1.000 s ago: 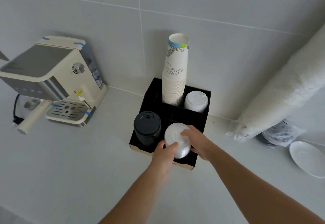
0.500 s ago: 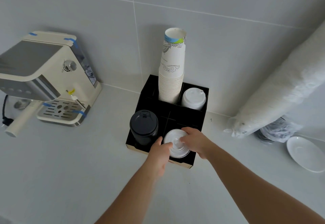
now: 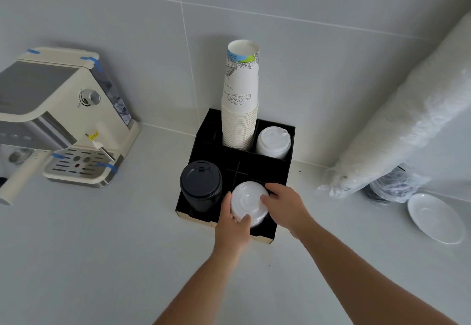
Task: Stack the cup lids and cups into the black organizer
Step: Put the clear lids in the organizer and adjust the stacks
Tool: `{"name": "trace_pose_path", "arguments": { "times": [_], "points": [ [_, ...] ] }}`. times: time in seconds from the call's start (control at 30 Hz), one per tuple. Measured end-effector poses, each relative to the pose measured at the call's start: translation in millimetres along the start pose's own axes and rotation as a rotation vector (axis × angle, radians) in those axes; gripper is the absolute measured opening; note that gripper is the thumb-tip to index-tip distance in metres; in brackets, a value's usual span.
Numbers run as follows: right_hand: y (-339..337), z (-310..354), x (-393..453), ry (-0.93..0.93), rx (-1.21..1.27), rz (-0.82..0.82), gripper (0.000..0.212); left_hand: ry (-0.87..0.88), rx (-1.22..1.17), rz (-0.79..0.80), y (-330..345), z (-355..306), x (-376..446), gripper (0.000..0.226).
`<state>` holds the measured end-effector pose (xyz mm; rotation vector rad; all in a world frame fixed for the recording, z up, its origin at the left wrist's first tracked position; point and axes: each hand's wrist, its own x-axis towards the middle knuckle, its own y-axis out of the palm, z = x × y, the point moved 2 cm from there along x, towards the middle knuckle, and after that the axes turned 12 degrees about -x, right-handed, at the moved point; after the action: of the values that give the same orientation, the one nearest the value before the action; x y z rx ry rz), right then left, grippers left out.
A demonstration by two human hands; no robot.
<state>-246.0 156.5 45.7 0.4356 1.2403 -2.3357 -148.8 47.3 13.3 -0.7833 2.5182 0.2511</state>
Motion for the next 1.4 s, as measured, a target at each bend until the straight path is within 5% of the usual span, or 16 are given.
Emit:
{"name": "trace_pose_path", "arguments": {
  "times": [0.03, 0.13, 0.23, 0.37, 0.63, 0.9, 1.4],
  "points": [
    [-0.7, -2.5, -2.0, 0.006, 0.020, -0.017, 0.012, 0.010, -0.012, -0.003, 0.9, 1.5, 0.8, 0.077],
    [-2.6, -4.6, -8.8, -0.013, 0.052, -0.017, 0.032, 0.017, -0.012, -0.017, 2.3, 5.5, 2.3, 0.075],
    [-7.6, -12.7, -14.1, -0.024, 0.119, -0.087, 0.017, 0.015, -0.004, -0.020, 2.7, 7.0, 4.0, 0.073],
    [-19.0, -25.1, -19.6, 0.037, 0.194, -0.228, 0.037, -0.009, 0.029, -0.036, 3.0, 3.9, 7.4, 0.070],
    [-6.0, -33.8, -19.9, 0.072, 0.302, -0.059, 0.049, -0.141, 0.104, -0.009, 19.4, -7.3, 23.1, 0.051],
    [-5.7, -30.9, -21.1, 0.085, 0.324, -0.044, 0.051, -0.326, -0.176, 0.060, 31.6, -5.4, 31.4, 0.035],
    [-11.1, -26.3, -29.1, 0.083, 0.373, -0.038, 0.045, -0.300, -0.189, 0.015, 30.2, -1.0, 26.5, 0.033]
  ]
}}
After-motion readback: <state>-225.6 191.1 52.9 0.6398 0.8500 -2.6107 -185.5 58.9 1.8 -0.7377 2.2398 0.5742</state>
